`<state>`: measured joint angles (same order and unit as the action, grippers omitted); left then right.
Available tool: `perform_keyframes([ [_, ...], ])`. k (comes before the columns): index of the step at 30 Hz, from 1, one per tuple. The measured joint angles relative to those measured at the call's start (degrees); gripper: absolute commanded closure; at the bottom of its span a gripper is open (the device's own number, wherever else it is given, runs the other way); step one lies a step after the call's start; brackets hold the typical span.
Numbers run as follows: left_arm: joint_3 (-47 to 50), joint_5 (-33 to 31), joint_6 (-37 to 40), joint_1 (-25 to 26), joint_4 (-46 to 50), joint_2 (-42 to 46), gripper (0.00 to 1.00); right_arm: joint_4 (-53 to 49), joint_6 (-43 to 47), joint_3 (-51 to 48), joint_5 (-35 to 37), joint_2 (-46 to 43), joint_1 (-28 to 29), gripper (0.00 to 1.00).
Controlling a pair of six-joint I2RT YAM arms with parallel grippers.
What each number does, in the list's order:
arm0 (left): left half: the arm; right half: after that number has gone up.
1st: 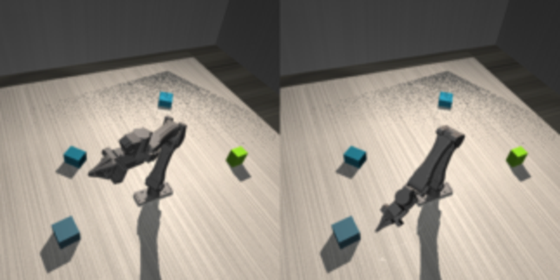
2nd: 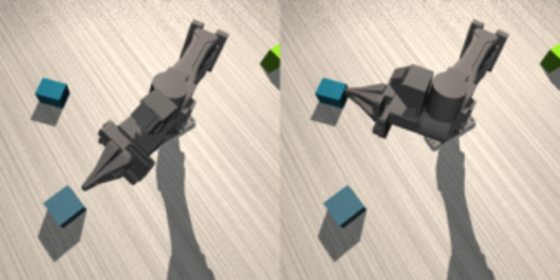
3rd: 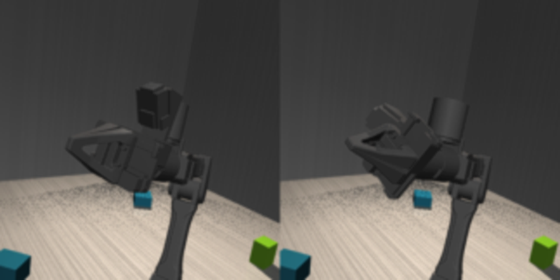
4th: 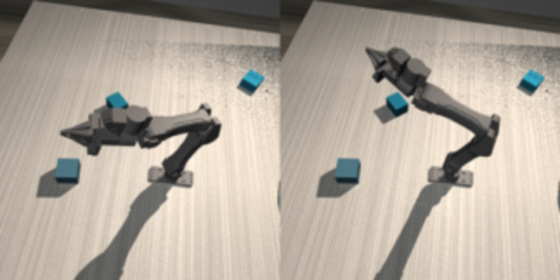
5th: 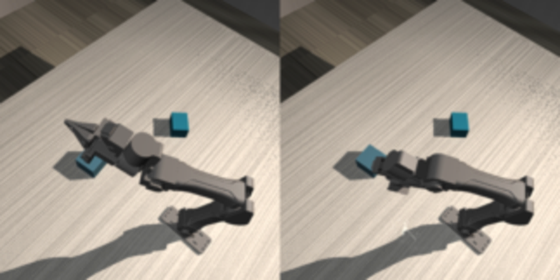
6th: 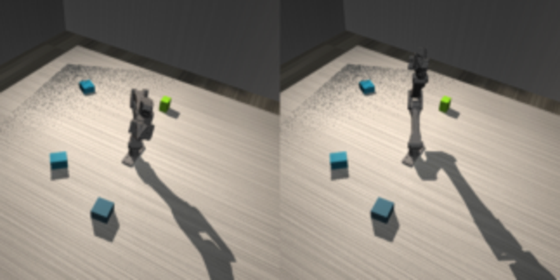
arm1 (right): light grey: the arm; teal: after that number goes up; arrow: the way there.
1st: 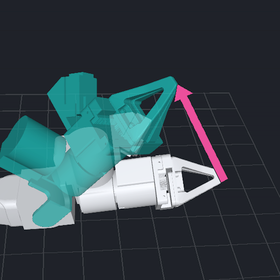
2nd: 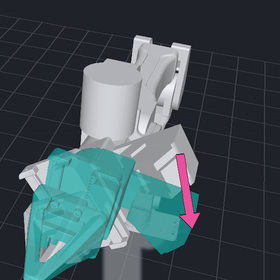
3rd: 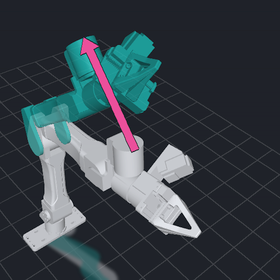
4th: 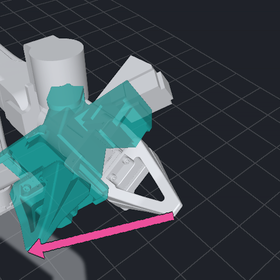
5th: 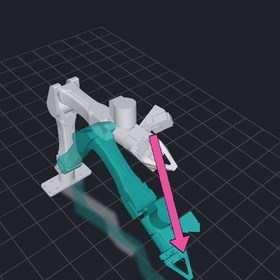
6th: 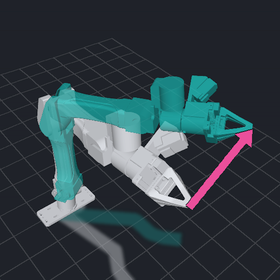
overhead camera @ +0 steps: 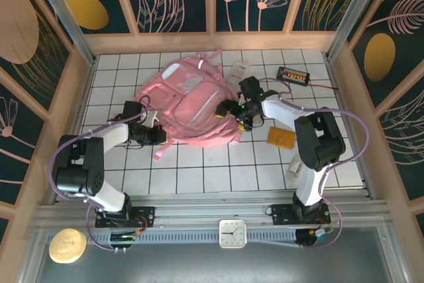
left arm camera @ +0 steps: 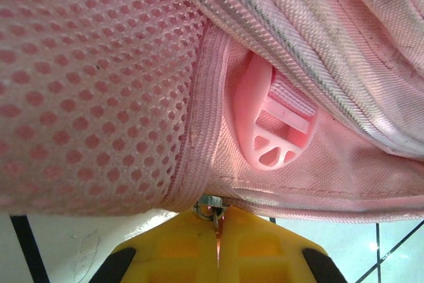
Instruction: Pack the student bag
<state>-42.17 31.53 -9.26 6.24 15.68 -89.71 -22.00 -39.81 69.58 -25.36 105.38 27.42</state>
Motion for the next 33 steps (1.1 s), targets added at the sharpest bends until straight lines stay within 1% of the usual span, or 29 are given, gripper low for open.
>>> perform_keyframes([
  [1, 0.0, 0.2, 0.0, 0.0, 0.0, 0.0, 0.99, 0.6, -0.6, 0.0, 0.0, 0.2, 0.1, 0.25],
  [2, -0.1, 0.4, 0.0, -0.1, 0.0, 0.0, 0.99, 1.2, -1.0, 0.0, 0.1, 0.5, 0.1, 0.44],
  [3, -0.1, 0.7, 0.0, -0.2, 0.0, 0.0, 0.99, 1.6, -1.2, 0.1, 0.2, 0.9, -0.2, 0.66],
  [4, -0.1, 1.1, -0.2, -0.3, 0.0, 0.0, 0.99, 2.0, -1.3, 0.2, 0.2, 1.5, -0.6, 0.86],
  [5, -0.1, 1.4, -0.2, -0.3, 0.0, 0.0, 0.99, 2.3, -1.2, 0.5, 0.2, 2.3, -1.1, 1.00],
  [8, -0.1, 2.8, -0.4, -0.3, 0.0, 0.0, 0.99, 2.8, -1.0, 2.8, -0.3, 5.2, -3.8, 1.00],
  [12, -0.1, 5.3, -0.5, -0.1, -0.6, 0.1, 0.97, 2.8, 0.7, 9.9, -2.0, 10.1, -7.3, 1.00],
  [16, 0.3, 6.8, -0.9, 0.1, -1.9, 0.7, 0.96, 2.8, 1.9, 15.5, -3.1, 13.8, -8.0, 1.00],
  [22, 0.3, 7.2, -0.9, 0.6, -1.7, 0.7, 0.97, 5.7, 0.0, 14.7, -3.4, 14.4, -6.5, 1.00],
  [26, -0.8, 5.5, -0.9, 4.8, -0.8, -1.0, 0.99, 10.9, -3.1, 11.4, -2.7, 13.8, -4.9, 1.00],
  [29, -0.9, 4.8, -1.1, 7.9, 0.4, -2.8, 0.99, 13.0, -4.9, 10.2, -1.9, 13.2, -4.3, 1.00],
  [33, -1.2, 4.3, -1.5, 9.0, 2.1, -3.1, 0.98, 14.2, -7.0, 9.9, -0.8, 13.0, -3.3, 1.00],
])
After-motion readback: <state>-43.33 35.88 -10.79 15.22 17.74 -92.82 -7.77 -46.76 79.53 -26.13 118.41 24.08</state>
